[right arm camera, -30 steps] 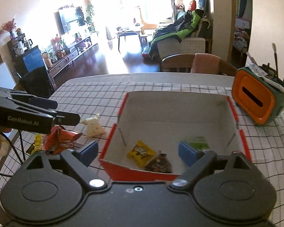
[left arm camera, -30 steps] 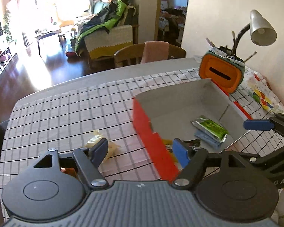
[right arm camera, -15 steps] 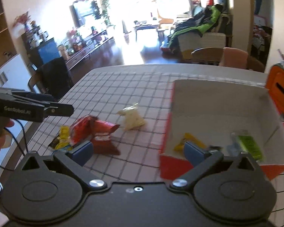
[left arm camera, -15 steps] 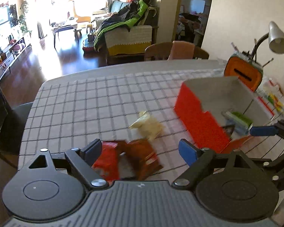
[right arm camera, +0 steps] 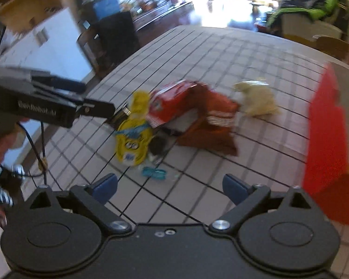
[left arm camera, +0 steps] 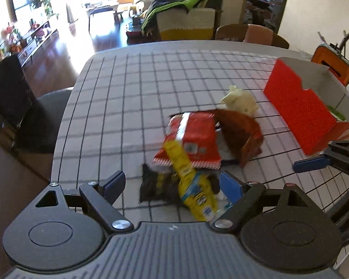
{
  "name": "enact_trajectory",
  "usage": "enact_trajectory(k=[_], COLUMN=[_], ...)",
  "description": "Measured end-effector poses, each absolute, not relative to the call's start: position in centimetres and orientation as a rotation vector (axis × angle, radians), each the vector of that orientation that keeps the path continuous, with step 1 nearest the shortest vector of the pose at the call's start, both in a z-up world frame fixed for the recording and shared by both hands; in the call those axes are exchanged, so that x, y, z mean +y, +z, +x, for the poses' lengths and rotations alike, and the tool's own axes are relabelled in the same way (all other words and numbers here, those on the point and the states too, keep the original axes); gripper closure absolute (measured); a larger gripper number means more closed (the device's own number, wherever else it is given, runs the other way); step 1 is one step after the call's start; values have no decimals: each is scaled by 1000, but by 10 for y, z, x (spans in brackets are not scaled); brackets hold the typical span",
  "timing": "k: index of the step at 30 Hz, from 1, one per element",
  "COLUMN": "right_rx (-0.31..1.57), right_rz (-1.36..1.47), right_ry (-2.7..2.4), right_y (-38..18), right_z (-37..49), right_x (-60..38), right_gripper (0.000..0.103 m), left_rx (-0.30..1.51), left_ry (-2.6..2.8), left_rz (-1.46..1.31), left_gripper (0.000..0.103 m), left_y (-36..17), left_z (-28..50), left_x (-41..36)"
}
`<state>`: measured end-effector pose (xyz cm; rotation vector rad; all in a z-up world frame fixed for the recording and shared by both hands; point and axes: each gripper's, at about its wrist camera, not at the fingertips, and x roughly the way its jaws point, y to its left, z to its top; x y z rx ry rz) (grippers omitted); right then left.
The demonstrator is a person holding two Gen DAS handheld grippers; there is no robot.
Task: Organize snacks
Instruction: 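Move both tools back toward the remaining snack pile, then grasp the small teal bottle with right tool while left tool approaches yellow minion packet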
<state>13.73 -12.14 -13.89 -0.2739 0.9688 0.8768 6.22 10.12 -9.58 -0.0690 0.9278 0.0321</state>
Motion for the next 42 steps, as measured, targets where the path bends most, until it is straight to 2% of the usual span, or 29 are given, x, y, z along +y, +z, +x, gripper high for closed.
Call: enact_trajectory(k=[7,9,11,19,25,29,33,35,36,37,42], right_rx=[951,941,936,920,899,888,933,960,973,982,1013], right_rz=[-518,-581,-637,-689,-673,-643,-552,-499,-471,-450,-369], right_ry=[968,994,1014,1127,1115,1064,983,950,935,925,877], right_y=[-168,-175,-180,-181,-180,-180,-179,-179,-178,-178,-179], right_z=[139,140,141,146,138,128,131,134,135,135,139], right_x=[-84,-76,-70,-57,-65,-70,-82,-91,-96,-100,-121], right_gripper=[31,44,47,64,87,92,92,92,92,92,92], left_rx=[959,962,966,979,974,994,1042,1080,1109,1139,1177], left_ry=[40,46,54,58,38,13,-8,-9,-16,-26,-30], left_rz=[-100,-104,-125,-173,-166,-139,-174,-191,-210,-235,-295], left_gripper=[15,15,15,15,15,15,15,23,37,46,47], left_y=[-112,-114,-115,-121,-122,-128,-138,-146,-151,-156,-168], left_z=[50,48,46,44,51,60,74,82,85,88,97], left_x=[110,112,117,124,116,105,100,97,97,96,93])
